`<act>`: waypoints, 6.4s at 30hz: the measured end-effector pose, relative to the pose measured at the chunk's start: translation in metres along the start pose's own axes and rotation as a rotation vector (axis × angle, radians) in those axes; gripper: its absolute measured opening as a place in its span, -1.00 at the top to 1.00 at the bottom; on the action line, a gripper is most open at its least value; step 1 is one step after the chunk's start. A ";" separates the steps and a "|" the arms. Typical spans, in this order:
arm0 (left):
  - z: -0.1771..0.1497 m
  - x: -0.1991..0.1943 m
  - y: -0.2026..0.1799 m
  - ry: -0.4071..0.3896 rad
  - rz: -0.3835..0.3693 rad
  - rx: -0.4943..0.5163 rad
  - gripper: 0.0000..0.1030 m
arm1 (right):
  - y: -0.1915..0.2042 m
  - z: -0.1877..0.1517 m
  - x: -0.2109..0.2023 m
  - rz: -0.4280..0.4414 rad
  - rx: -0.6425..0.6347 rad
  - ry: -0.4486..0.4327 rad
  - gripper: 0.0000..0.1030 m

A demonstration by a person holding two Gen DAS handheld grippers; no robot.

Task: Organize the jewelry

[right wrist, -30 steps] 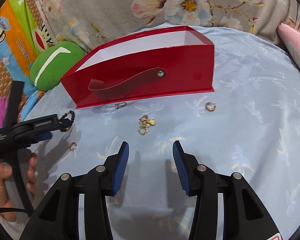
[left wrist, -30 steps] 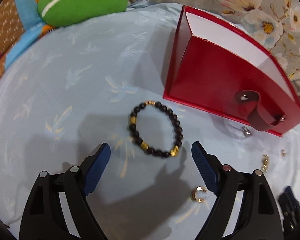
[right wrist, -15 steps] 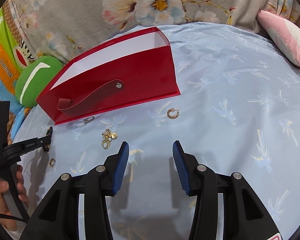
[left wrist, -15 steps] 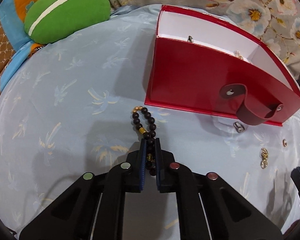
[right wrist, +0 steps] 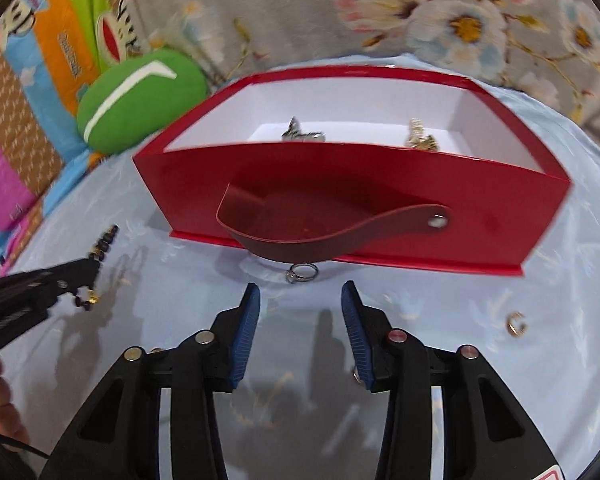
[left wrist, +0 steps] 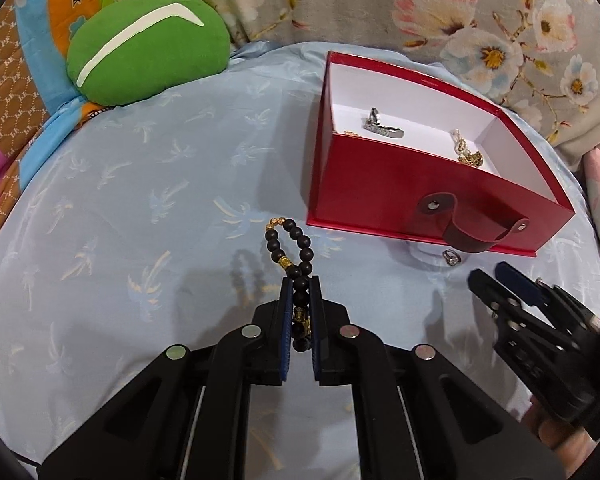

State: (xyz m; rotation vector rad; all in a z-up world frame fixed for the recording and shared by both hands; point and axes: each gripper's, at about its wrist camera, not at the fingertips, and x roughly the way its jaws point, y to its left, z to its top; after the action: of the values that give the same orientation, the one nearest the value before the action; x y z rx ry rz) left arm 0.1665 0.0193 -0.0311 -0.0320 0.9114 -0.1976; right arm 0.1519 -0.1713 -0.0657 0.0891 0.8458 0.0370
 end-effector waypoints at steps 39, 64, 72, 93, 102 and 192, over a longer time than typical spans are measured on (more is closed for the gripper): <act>0.024 -0.034 -0.041 -0.062 -0.095 0.074 0.87 | -0.053 0.000 -0.111 0.007 0.178 -0.137 0.85; 0.164 0.072 -0.132 -0.071 -0.071 0.147 0.86 | -0.105 0.133 0.008 -0.066 0.173 -0.089 0.85; 0.161 0.109 -0.136 -0.012 -0.051 0.148 0.86 | -0.120 0.126 0.041 -0.071 0.208 -0.013 0.85; 0.167 0.135 -0.139 0.078 -0.034 0.138 0.72 | -0.124 0.125 0.063 -0.098 0.211 0.072 0.83; 0.167 0.127 -0.139 0.025 -0.020 0.135 0.25 | -0.123 0.126 0.060 -0.118 0.202 0.061 0.69; -0.027 -0.013 0.007 0.002 -0.038 0.026 1.00 | -0.133 -0.030 -0.020 -0.219 0.298 0.010 0.70</act>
State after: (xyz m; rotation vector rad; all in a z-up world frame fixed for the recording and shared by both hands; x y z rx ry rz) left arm 0.1384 0.0301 -0.0387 -0.0248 0.9101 -0.2447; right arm 0.1159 -0.3034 -0.0831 0.2751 0.8625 -0.2955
